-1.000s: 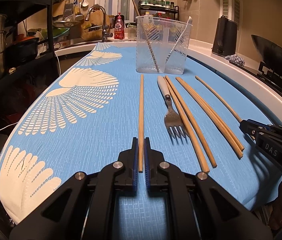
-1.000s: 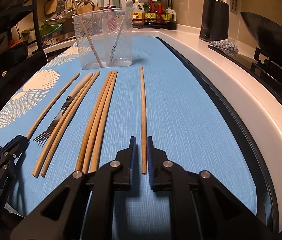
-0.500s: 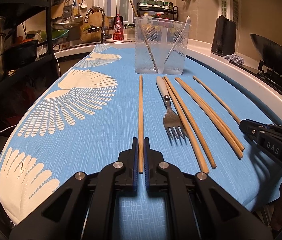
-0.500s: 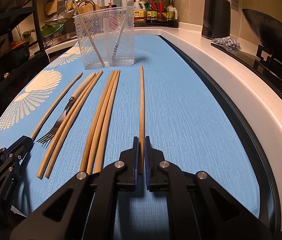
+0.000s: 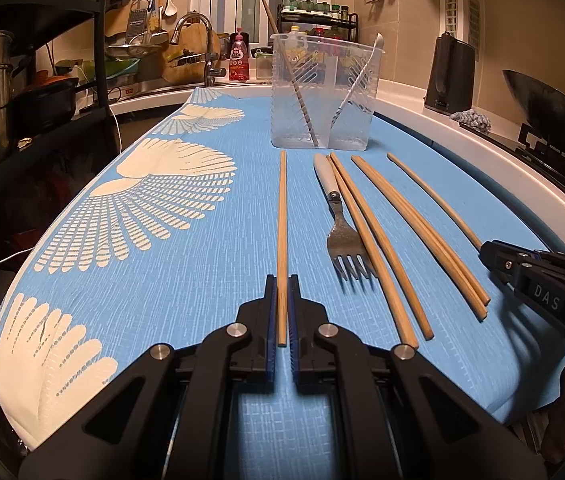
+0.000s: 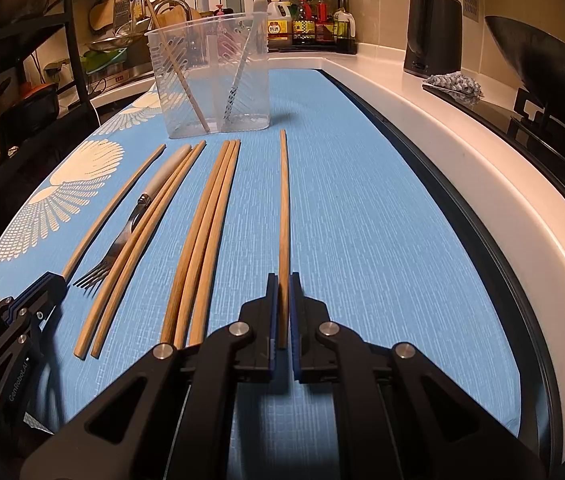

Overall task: Organize utensils
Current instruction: 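Grasp a single chopstick with the left tool while the right tool grasps another chopstick, then lift and carry the chopsticks toward the clear holder with both tools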

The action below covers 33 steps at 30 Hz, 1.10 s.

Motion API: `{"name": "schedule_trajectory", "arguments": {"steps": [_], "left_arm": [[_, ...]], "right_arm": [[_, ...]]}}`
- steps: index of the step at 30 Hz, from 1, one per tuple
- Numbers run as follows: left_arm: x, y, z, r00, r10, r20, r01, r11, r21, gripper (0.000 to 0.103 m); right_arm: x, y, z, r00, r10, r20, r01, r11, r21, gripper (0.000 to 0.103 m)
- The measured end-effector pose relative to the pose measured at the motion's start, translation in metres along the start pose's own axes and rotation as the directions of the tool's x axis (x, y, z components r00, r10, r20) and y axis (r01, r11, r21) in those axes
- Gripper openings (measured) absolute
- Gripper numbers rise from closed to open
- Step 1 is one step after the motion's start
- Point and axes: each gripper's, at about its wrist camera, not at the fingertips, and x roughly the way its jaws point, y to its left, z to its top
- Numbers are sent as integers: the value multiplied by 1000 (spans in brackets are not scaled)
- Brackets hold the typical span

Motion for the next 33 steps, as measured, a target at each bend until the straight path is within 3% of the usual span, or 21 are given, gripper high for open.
{"name": "schedule_trajectory", "arguments": {"steps": [16, 22, 33], "left_arm": [[2, 0, 3, 1000, -6, -2, 6, 1000, 2, 5], [0, 2, 6, 1000, -20, -3, 20, 1000, -9, 5], [-29, 2, 24, 995, -23, 99, 22, 1000, 11, 5]], "right_arm": [[0, 0, 1, 1000, -8, -3, 8, 1000, -17, 5], [-9, 5, 5, 1000, -6, 31, 7, 999, -44, 5], [-28, 4, 20, 997, 3, 83, 2, 999, -51, 5]]}}
